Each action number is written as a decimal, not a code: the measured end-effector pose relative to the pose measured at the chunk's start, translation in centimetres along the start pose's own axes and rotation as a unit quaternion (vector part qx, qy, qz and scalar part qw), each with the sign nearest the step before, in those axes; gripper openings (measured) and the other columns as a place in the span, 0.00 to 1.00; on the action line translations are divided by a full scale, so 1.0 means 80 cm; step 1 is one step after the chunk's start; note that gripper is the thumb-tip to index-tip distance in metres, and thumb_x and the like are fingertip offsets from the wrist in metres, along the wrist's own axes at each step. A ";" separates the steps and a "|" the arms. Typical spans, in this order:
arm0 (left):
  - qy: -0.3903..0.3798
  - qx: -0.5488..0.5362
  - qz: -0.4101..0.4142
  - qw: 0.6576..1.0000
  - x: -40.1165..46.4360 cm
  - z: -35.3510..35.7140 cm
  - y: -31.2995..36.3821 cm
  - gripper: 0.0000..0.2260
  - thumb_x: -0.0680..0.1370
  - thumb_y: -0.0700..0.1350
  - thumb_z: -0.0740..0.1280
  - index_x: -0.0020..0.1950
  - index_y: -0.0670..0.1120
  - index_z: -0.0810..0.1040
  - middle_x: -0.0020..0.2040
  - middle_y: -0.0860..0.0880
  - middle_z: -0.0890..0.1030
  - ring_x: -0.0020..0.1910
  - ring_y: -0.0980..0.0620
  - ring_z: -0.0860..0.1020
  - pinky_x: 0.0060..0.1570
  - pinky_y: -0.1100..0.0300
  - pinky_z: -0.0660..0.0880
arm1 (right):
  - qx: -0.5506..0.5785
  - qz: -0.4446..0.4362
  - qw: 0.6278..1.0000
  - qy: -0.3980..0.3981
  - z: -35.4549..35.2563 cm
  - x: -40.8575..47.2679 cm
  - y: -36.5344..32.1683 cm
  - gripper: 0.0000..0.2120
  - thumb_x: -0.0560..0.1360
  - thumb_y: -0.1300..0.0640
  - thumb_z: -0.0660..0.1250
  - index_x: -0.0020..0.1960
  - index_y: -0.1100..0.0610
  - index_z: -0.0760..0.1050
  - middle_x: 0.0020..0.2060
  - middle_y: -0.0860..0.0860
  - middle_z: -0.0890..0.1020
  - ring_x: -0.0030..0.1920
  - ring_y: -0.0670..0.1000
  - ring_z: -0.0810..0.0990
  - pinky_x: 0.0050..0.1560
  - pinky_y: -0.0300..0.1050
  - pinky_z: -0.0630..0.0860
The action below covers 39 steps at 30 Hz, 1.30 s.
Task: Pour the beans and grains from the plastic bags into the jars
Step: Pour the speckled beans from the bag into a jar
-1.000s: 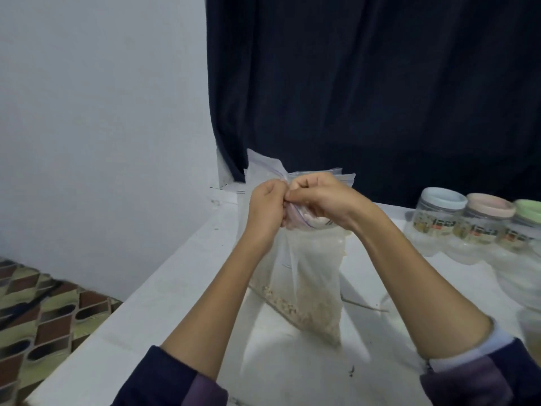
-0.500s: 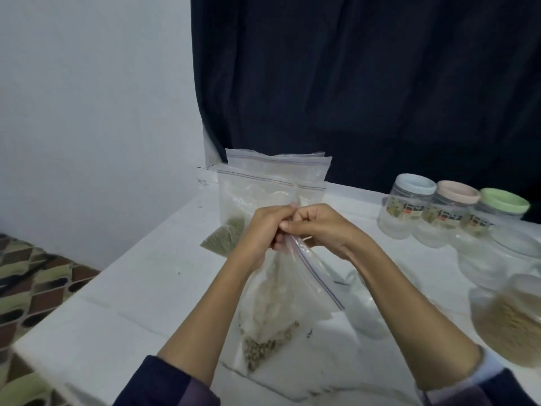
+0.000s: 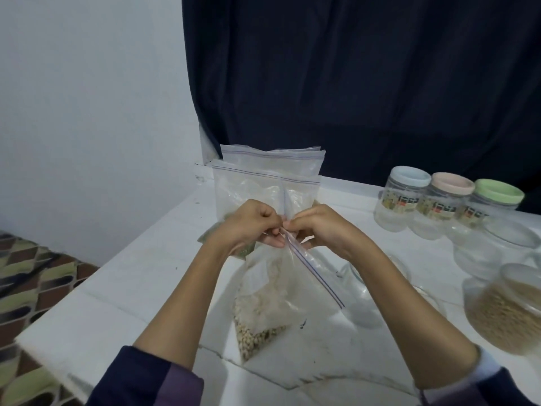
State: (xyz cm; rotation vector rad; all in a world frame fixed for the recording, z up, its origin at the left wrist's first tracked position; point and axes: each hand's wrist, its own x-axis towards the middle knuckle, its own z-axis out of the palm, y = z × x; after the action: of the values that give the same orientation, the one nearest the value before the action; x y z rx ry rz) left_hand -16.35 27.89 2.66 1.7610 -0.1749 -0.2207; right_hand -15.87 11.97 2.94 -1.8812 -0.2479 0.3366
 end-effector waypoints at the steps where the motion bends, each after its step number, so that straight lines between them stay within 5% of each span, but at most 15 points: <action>1: -0.001 0.005 0.003 1.000 0.000 0.001 0.000 0.14 0.78 0.31 0.61 0.32 0.37 0.71 0.33 0.41 0.79 0.31 0.50 0.81 0.35 0.62 0.81 | 0.009 -0.001 1.000 0.005 0.001 0.001 0.002 0.13 0.74 0.64 0.69 0.31 0.59 0.78 0.30 0.54 0.77 0.33 0.50 0.76 0.34 0.38 0.74; 6: 0.022 -0.009 0.014 1.000 -0.001 0.004 -0.002 0.08 0.79 0.32 0.61 0.41 0.34 0.74 0.27 0.44 0.78 0.27 0.52 0.81 0.33 0.65 0.80 | 0.043 0.001 0.998 0.045 0.004 0.008 0.009 0.20 0.73 0.70 0.64 0.24 0.58 0.77 0.23 0.52 0.76 0.29 0.49 0.75 0.28 0.36 0.71; 13: 0.071 -0.033 0.030 0.996 -0.003 0.006 -0.003 0.18 0.76 0.26 0.58 0.30 0.42 0.66 0.29 0.43 0.78 0.27 0.54 0.81 0.33 0.65 0.80 | 0.046 -0.004 0.989 0.144 0.016 0.010 0.016 0.08 0.70 0.71 0.63 0.34 0.67 0.77 0.20 0.53 0.68 0.22 0.46 0.65 0.24 0.35 0.62; 16: 0.088 -0.044 0.037 0.995 -0.006 0.010 -0.003 0.18 0.75 0.26 0.58 0.30 0.44 0.62 0.35 0.38 0.78 0.28 0.54 0.81 0.31 0.62 0.80 | 0.041 -0.004 0.989 0.143 0.019 0.007 0.017 0.13 0.73 0.71 0.64 0.30 0.63 0.73 0.24 0.55 0.70 0.22 0.46 0.68 0.23 0.33 0.62; 19: 0.153 -0.020 0.016 0.988 -0.007 0.021 -0.006 0.15 0.77 0.32 0.61 0.31 0.42 0.65 0.35 0.38 0.76 0.24 0.51 0.79 0.27 0.59 0.80 | -0.024 -0.002 0.994 0.109 0.024 0.002 0.011 0.22 0.77 0.60 0.67 0.26 0.57 0.65 0.29 0.55 0.69 0.29 0.51 0.67 0.26 0.36 0.62; 22: 0.204 0.020 -0.006 0.979 -0.009 0.030 -0.005 0.17 0.80 0.45 0.64 0.33 0.41 0.68 0.33 0.41 0.76 0.20 0.52 0.76 0.26 0.57 0.80 | -0.059 0.031 0.994 0.082 0.022 -0.003 0.001 0.17 0.78 0.56 0.66 0.31 0.56 0.66 0.32 0.54 0.70 0.32 0.51 0.68 0.32 0.40 0.65; 25: 0.142 0.053 -0.052 0.987 -0.014 0.027 0.001 0.17 0.79 0.51 0.64 0.36 0.41 0.70 0.34 0.45 0.75 0.21 0.53 0.75 0.24 0.62 0.77 | -0.038 0.051 0.996 0.064 0.019 -0.008 -0.008 0.11 0.75 0.65 0.66 0.35 0.59 0.70 0.35 0.59 0.74 0.31 0.52 0.74 0.32 0.42 0.73; 30: 0.039 -0.007 -0.102 0.994 -0.022 0.002 0.012 0.10 0.78 0.34 0.64 0.37 0.38 0.71 0.34 0.40 0.76 0.23 0.53 0.79 0.29 0.63 0.79 | 0.012 0.089 0.993 0.072 0.018 -0.015 -0.021 0.13 0.72 0.76 0.65 0.34 0.63 0.69 0.28 0.60 0.76 0.22 0.51 0.80 0.27 0.39 0.79; 36: -0.012 0.081 -0.128 0.988 -0.027 -0.004 0.010 0.08 0.79 0.35 0.61 0.40 0.38 0.72 0.38 0.41 0.78 0.29 0.52 0.80 0.30 0.62 0.80 | -0.087 0.114 0.985 0.096 0.038 -0.009 -0.024 0.05 0.75 0.70 0.62 0.48 0.71 0.74 0.32 0.62 0.78 0.22 0.52 0.79 0.31 0.42 0.80; 39: 0.018 0.132 -0.113 0.985 -0.021 0.006 0.008 0.08 0.78 0.36 0.61 0.38 0.39 0.71 0.36 0.41 0.78 0.30 0.50 0.77 0.27 0.63 0.79 | -0.154 0.135 0.973 0.105 0.047 -0.007 -0.030 0.03 0.75 0.69 0.66 0.48 0.68 0.74 0.32 0.60 0.79 0.18 0.51 0.77 0.23 0.39 0.78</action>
State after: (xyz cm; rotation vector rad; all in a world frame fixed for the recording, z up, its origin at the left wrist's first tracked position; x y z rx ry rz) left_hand -18.11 27.72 3.32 2.0485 0.0242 -0.3426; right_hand -17.72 15.86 4.13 -2.2461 0.1083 0.2908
